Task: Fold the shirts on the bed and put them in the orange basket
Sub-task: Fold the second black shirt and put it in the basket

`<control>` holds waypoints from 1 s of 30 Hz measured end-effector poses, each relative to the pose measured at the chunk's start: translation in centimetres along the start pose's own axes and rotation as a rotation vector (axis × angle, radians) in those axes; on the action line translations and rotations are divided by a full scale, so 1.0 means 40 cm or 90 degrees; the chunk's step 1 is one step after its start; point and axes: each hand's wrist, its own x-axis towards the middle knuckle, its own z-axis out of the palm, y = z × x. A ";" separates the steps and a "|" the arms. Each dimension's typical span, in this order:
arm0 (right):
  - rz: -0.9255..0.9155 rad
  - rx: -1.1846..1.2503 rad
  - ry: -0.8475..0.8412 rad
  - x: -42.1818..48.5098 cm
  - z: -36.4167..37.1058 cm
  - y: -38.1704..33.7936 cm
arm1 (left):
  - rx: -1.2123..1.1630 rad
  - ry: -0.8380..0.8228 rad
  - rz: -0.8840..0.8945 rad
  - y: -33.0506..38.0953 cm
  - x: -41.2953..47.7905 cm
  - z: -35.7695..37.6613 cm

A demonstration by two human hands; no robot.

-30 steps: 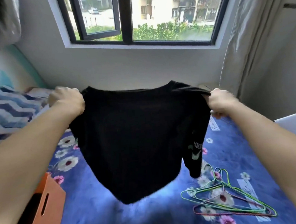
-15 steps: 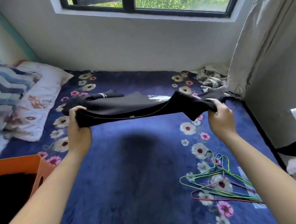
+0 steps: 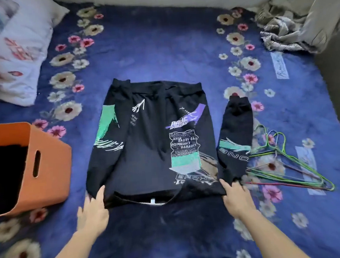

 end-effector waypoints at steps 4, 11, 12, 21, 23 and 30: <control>0.003 0.025 -0.149 0.016 0.135 0.021 | 0.034 -0.232 -0.072 -0.011 0.004 0.098; 0.216 0.476 0.104 0.105 0.158 0.041 | -0.039 -0.072 0.211 0.302 -0.030 0.152; 0.230 0.502 0.133 0.125 0.148 0.051 | -0.053 -0.075 0.269 0.353 -0.037 0.168; 0.204 0.430 0.286 0.419 0.045 0.248 | 0.018 -0.225 0.491 0.672 -0.006 0.361; 0.208 0.376 0.305 0.478 0.023 0.280 | 0.047 -0.241 0.486 0.670 0.008 0.385; 0.201 0.568 0.313 0.663 -0.002 0.299 | 0.057 -0.183 0.525 0.699 0.048 0.431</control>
